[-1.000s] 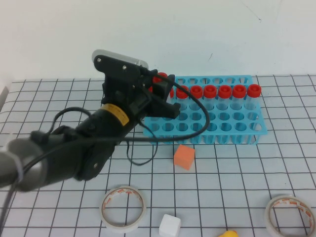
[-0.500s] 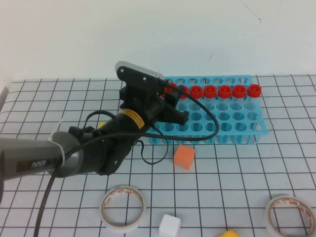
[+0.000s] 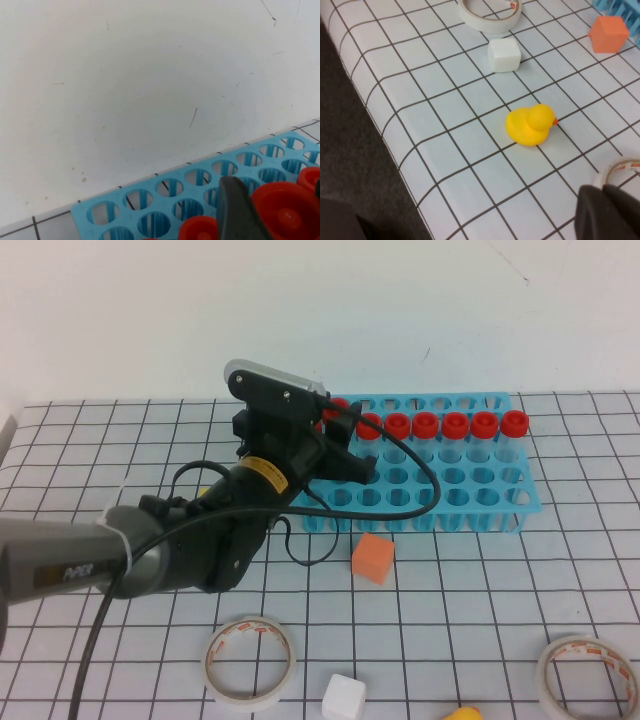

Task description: Place the test tubes

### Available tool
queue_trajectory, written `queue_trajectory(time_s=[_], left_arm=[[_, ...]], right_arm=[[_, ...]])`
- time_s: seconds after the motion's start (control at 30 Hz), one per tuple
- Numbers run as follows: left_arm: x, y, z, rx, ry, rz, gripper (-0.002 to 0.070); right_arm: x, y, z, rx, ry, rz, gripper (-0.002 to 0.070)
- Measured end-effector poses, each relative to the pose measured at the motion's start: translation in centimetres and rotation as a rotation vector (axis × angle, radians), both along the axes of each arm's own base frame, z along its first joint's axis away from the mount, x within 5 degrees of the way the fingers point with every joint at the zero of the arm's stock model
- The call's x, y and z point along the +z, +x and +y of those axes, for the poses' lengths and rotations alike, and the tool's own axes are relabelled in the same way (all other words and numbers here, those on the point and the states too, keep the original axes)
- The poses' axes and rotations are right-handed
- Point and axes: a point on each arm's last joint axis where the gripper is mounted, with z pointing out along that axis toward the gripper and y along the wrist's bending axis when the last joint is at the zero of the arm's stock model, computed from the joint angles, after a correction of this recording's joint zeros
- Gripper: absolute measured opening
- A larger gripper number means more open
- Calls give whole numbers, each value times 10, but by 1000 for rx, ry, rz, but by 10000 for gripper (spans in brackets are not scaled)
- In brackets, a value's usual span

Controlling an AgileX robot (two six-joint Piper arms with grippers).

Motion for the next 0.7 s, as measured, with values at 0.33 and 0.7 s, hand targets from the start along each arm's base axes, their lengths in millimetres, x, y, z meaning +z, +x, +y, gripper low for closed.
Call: queue_trajectory(time_s=[0.33, 0.7], left_arm=[[-2, 2, -1, -2, 53, -43, 262], [-14, 4, -3, -11, 20, -24, 262]], right_arm=[[0, 0, 0, 0, -1, 1, -1], [0, 0, 0, -1, 0, 2, -1]])
